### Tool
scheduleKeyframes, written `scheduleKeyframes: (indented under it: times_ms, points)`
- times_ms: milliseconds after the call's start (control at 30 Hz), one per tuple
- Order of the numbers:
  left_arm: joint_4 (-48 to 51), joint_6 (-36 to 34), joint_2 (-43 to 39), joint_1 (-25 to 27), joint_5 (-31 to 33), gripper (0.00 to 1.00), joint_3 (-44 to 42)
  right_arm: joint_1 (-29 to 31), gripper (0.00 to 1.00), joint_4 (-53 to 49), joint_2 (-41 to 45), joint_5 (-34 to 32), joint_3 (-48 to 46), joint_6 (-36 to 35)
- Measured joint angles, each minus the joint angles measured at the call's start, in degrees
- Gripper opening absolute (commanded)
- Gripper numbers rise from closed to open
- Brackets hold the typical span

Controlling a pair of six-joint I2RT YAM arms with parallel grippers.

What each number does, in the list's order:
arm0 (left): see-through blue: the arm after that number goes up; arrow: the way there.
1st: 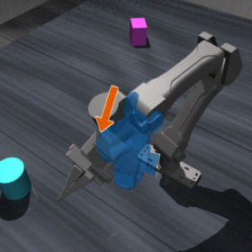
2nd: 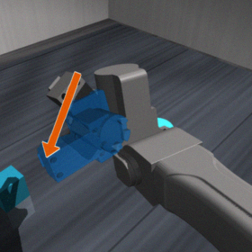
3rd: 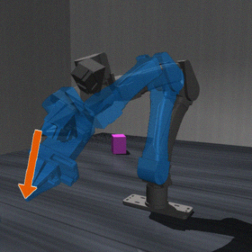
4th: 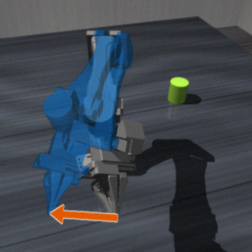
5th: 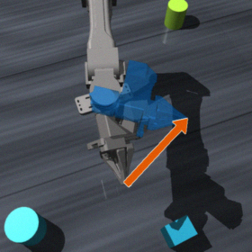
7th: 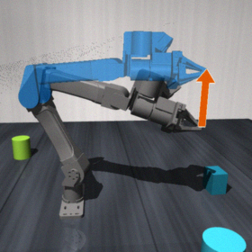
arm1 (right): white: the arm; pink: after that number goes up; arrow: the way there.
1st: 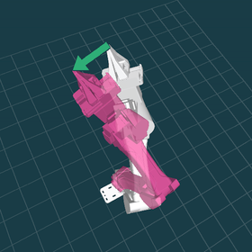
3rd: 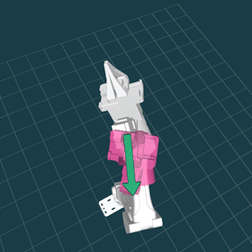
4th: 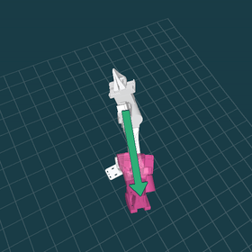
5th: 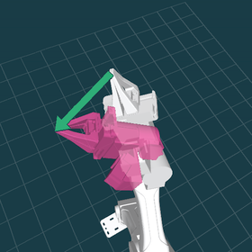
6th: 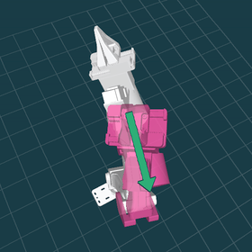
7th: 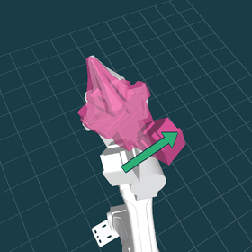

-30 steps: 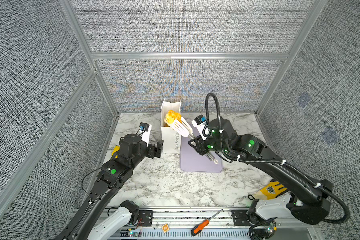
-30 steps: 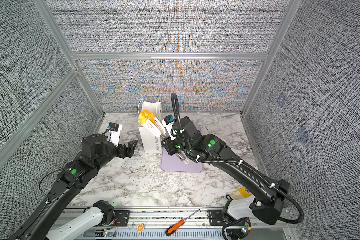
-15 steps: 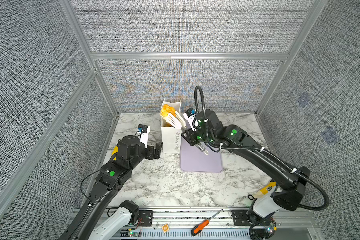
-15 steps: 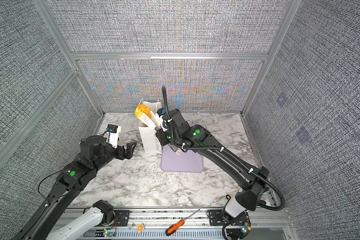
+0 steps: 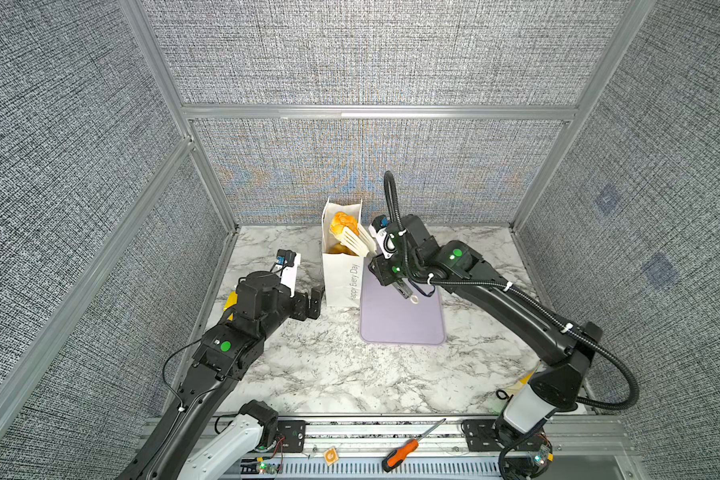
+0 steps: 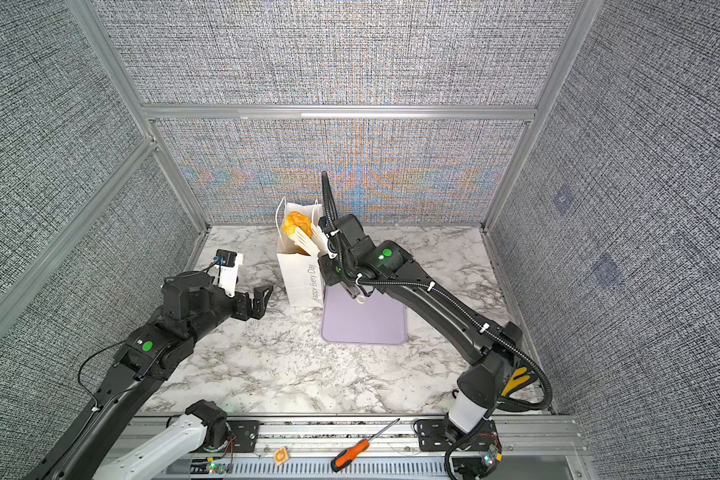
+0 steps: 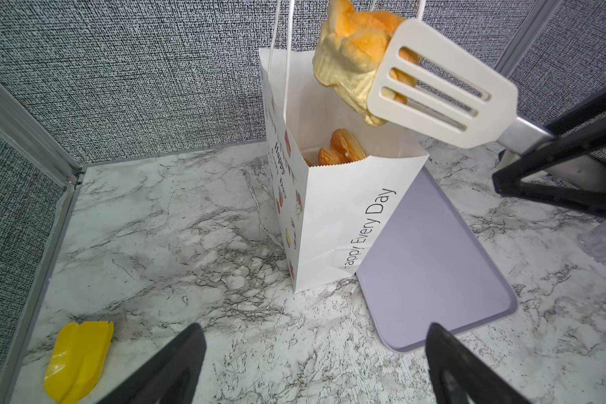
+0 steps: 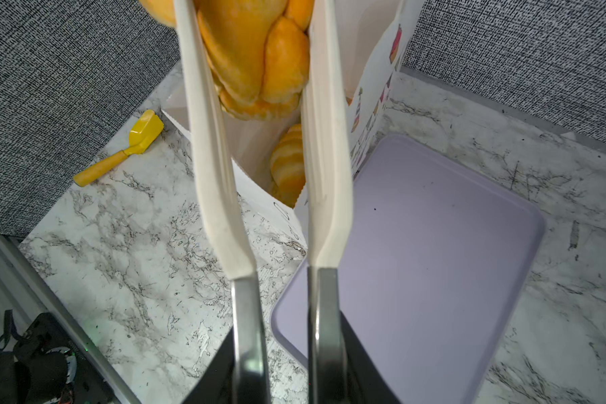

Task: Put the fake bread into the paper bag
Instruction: 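Carry the yellow puff bun over the bag opening with the right gripper, then lower the yellow puff bun into the bag and open the tongs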

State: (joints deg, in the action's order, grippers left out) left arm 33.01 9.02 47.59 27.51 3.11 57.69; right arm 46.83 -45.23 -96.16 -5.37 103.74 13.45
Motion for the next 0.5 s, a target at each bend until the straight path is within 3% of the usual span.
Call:
scheduleKeyframes:
  times_ms: [500]
  points:
    - [-0.79,-0.13,0.61,0.0,-1.27,0.99,-1.44,-0.31,0.44,-4.66,-4.35,-3.21,5.53,-0.55]
